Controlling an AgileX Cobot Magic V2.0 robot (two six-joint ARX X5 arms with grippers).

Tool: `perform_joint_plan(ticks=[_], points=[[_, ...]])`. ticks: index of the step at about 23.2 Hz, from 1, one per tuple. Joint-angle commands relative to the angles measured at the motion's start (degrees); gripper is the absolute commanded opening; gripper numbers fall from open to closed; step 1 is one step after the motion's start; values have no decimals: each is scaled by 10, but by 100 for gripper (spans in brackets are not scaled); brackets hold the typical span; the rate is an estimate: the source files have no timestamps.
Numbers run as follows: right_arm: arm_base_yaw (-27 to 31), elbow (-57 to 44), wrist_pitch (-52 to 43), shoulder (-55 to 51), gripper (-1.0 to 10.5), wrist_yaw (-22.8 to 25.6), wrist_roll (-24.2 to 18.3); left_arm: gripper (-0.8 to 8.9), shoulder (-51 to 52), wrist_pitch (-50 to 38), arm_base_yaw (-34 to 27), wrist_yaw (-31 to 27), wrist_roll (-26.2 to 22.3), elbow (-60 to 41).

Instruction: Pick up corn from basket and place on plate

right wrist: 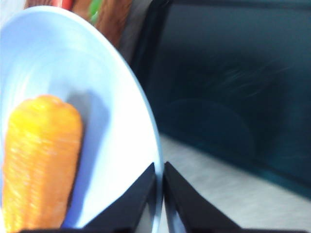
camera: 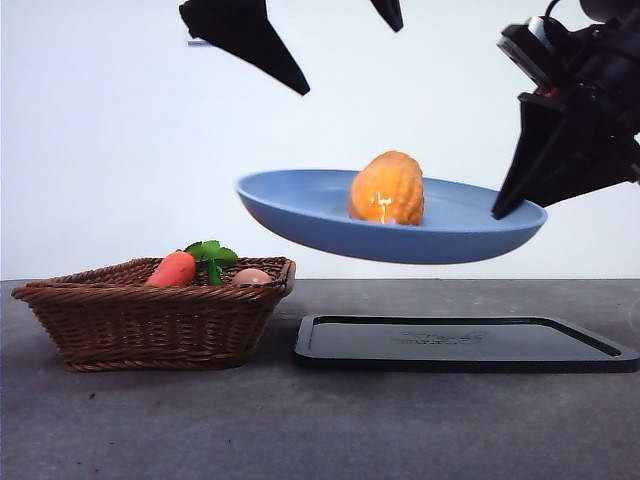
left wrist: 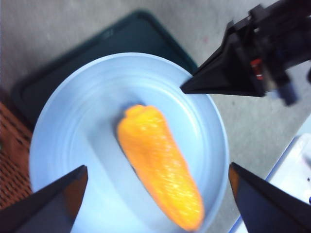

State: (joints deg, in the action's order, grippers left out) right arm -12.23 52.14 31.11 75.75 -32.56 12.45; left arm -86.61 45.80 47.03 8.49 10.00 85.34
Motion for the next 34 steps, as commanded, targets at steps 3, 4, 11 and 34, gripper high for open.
perform_joint_plan(ticks=[3, 4, 11, 34], points=[[47, 14, -17, 26, 3, 10, 6, 470, 2, -3, 6, -1, -8, 23], [58, 17, -19, 38, 3, 10, 6, 470, 2, -3, 6, -1, -8, 23], [99, 106, -24, 177, 3, 11, -1, 470, 2, -1, 6, -1, -5, 23], [117, 151, -8, 280, 218, 59, -37, 470, 2, -5, 6, -1, -5, 23]])
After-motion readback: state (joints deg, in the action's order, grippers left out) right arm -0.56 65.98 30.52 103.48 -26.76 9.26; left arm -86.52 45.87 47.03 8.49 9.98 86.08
